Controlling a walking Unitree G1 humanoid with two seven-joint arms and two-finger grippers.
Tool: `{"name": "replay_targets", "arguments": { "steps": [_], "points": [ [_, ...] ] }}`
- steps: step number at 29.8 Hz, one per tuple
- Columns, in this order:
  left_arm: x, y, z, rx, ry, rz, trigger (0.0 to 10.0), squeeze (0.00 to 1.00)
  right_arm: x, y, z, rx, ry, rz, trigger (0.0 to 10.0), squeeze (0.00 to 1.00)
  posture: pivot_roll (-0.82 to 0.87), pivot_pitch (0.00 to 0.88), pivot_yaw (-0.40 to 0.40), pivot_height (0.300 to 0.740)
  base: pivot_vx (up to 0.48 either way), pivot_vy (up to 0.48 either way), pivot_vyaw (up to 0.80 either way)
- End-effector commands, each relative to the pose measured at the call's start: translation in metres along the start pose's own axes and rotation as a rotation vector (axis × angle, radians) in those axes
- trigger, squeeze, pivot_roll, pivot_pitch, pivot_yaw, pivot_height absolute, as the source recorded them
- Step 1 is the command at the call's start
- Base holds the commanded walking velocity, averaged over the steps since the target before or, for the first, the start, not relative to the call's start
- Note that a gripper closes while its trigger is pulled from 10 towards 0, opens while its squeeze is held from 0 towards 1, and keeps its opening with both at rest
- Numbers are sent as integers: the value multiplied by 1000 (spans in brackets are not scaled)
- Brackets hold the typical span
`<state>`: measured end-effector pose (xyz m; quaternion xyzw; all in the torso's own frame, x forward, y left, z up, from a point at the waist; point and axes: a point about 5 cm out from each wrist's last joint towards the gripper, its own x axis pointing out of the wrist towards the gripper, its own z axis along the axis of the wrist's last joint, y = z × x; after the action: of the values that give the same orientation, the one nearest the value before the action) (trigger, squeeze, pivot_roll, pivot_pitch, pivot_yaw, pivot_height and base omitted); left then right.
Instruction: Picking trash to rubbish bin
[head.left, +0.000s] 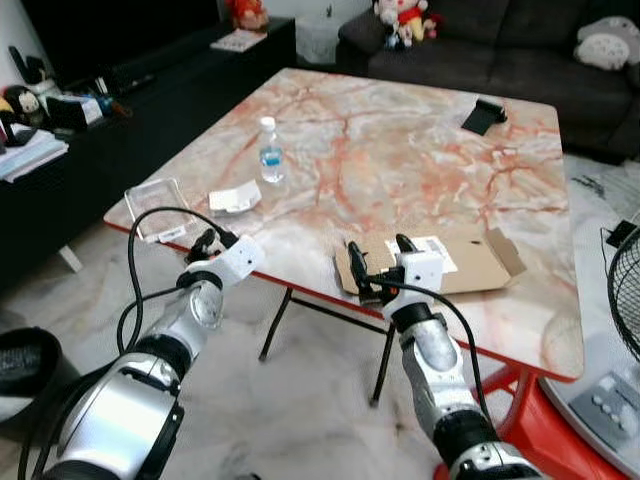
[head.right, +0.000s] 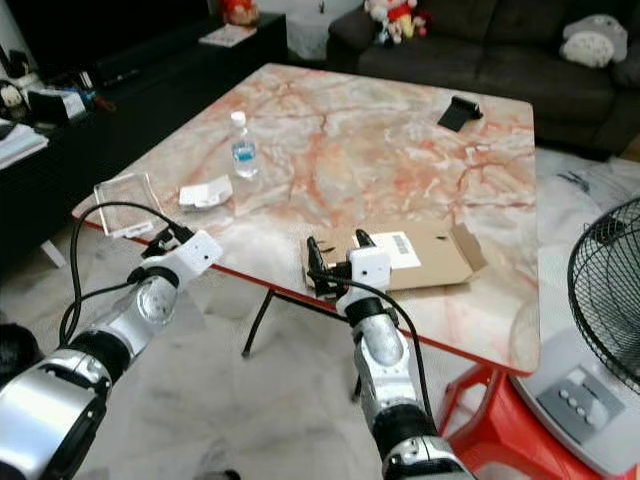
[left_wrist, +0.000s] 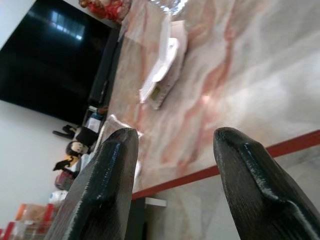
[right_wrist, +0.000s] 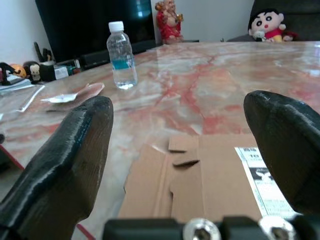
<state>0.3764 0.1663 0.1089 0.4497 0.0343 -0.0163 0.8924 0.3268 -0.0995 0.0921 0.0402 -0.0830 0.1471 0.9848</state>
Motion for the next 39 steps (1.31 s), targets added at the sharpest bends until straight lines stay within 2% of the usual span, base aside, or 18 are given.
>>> {"name": "replay_targets", "arguments": {
  "steps": [1,2,5,8,9,16,22,26,34,39],
  "points": [
    [1,10,0,-119,5,73,10000,0,4,4,5,0,-12,21,10000,0,-109,97,-19,740,0,0,0],
    [0,11,0,-222,-5,101,10000,0,4,5,5,0,-13,24,10000,0,-109,94,-18,740,0,0,0],
    [-4,15,2,-410,-67,163,10000,0,5,5,5,1,-10,29,10000,0,-102,79,-16,740,0,0,0],
    [-7,17,2,-458,-95,198,10000,0,5,6,5,1,-7,31,10000,0,-98,70,-14,740,0,0,0],
    [-9,17,1,-504,-97,214,10000,0,6,7,5,1,-5,34,10000,0,-100,61,-12,740,0,0,0],
    [-10,14,-2,-517,-74,207,10000,0,9,9,8,7,-14,33,10000,0,-103,36,-3,740,0,189,0],
    [-9,16,4,-533,-106,206,10000,0,9,7,8,23,-5,17,10000,0,-103,17,9,740,0,341,0],
    [-8,18,7,-538,-121,204,10000,0,10,6,7,24,1,7,10000,0,-104,7,17,740,0,345,-767],
    [-7,20,9,-527,-133,201,10000,0,10,7,8,23,-19,-4,10000,0,-100,0,28,740,0,330,-122],
    [-7,15,14,-504,-154,152,10000,0,11,5,9,29,-19,-15,10000,0,-105,0,39,740,0,0,0]
  ]
}}
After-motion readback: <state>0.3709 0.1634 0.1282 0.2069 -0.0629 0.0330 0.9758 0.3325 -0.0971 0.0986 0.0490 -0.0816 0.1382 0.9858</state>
